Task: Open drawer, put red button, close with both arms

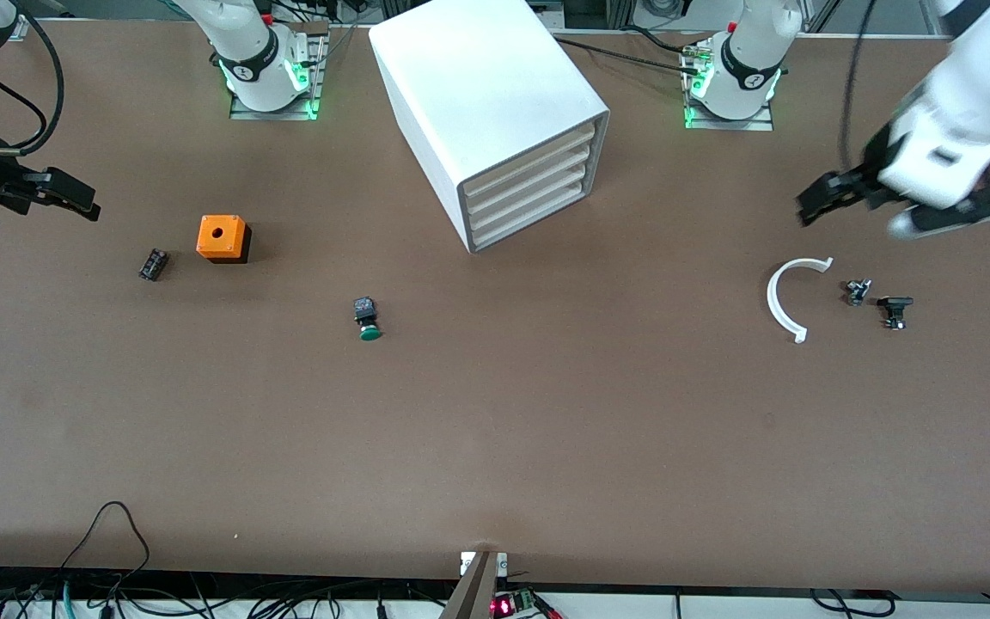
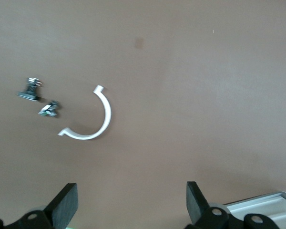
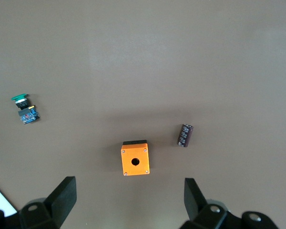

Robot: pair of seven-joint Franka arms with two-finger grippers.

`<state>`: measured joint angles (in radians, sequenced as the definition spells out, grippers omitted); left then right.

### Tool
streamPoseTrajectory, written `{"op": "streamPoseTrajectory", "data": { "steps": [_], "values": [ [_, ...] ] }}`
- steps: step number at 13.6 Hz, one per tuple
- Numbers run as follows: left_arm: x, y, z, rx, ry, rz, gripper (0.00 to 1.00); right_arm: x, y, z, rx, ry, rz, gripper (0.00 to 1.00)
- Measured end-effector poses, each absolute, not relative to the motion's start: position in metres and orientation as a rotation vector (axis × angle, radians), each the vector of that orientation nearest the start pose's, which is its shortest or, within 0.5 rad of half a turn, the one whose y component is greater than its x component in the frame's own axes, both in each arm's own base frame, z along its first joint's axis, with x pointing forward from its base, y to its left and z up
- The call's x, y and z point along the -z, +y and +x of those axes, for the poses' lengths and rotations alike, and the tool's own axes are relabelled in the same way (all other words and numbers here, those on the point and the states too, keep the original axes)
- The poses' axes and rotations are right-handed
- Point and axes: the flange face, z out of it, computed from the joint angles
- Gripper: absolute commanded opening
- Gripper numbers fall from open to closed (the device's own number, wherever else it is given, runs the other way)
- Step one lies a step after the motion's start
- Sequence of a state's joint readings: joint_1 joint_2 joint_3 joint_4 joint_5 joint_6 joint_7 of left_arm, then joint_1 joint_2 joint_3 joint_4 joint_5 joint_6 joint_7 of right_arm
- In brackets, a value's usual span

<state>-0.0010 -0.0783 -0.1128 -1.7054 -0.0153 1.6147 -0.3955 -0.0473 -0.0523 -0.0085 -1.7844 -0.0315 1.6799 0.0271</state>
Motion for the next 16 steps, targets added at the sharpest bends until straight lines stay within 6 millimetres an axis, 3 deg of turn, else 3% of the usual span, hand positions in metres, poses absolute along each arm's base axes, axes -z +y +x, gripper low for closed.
{"op": "streamPoseTrajectory", "data": {
  "steps": [2,9,16],
  "values": [
    [-0.632,-0.056,0.526,0.009,-0.450,-3.118,1.00,-0.561,-0.033,0.540,-0.081,0.124,-3.168,1.00],
    [-0.573,-0.063,0.557,-0.115,-0.432,-3.109,1.00,-0.562,-0.033,0.540,-0.074,0.122,-3.169,1.00],
    [-0.573,-0.065,0.556,-0.128,-0.425,-3.107,1.00,-0.564,-0.032,0.541,-0.064,0.123,-3.168,1.00]
  ]
}}
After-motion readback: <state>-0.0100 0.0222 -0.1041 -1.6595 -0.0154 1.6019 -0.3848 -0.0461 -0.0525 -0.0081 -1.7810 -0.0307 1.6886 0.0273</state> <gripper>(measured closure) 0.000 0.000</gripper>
